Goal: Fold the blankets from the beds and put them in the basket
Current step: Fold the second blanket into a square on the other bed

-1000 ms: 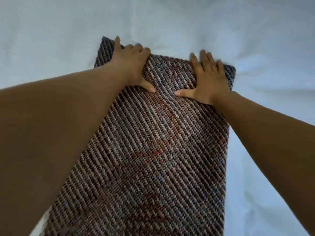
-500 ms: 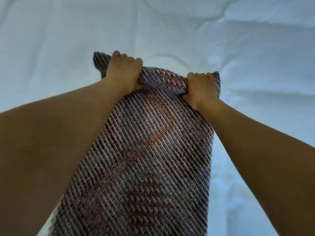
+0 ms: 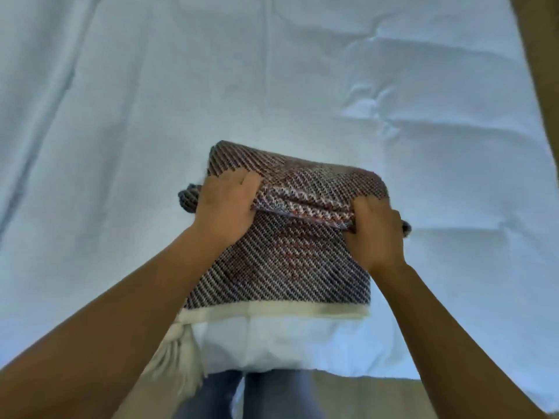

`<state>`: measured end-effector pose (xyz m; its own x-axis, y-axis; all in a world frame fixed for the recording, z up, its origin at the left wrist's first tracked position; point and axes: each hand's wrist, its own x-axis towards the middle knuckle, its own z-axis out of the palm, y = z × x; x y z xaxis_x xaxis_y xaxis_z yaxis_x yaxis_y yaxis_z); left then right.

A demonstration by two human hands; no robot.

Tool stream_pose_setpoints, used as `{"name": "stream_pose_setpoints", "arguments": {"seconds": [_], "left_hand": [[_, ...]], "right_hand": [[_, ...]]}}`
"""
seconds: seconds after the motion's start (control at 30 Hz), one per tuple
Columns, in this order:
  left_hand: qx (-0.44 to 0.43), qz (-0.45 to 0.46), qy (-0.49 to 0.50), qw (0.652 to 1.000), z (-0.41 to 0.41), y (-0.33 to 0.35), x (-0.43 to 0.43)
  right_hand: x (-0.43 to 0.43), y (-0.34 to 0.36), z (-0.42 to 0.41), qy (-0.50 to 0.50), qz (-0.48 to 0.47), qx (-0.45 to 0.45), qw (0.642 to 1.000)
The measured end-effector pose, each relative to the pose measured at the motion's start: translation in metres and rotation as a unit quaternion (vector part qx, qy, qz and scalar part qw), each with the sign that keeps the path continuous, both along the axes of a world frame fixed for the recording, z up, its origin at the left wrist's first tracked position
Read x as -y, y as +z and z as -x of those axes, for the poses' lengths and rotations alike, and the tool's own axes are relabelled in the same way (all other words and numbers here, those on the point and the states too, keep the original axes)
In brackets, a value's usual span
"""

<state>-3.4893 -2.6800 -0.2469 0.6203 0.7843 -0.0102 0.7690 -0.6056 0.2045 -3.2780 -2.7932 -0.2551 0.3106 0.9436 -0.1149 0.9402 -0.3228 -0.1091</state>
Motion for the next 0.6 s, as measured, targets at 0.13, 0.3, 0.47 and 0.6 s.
{"name": "stream_pose_setpoints", "arguments": {"seconds": [0.13,0.3,0.47,0.6], "left_hand": [[0.01,0.034,0.001,0.999,0.043,-0.008,0.053],[-0.061,0.079,-0.032,0.994,0.077,-0.047,0.115],[-0.267,0.214,-0.026,0.939,0.09,-0.077,0.146],[-0.124,0.214,0.019,0.969,0.067,-0.063,0.125]], "right_hand": [[0.058,-0.008,0.037,-0.025,0.019,-0.027,0.999],[0.117,-0.037,0.064,0.002,0.015,0.002,1.0],[0.142,-0.066,0.072,-0.007,0.244,-0.04,0.969],[0.118,-0.052,0.072,-0.046,0.153,-0.116,0.98]]}}
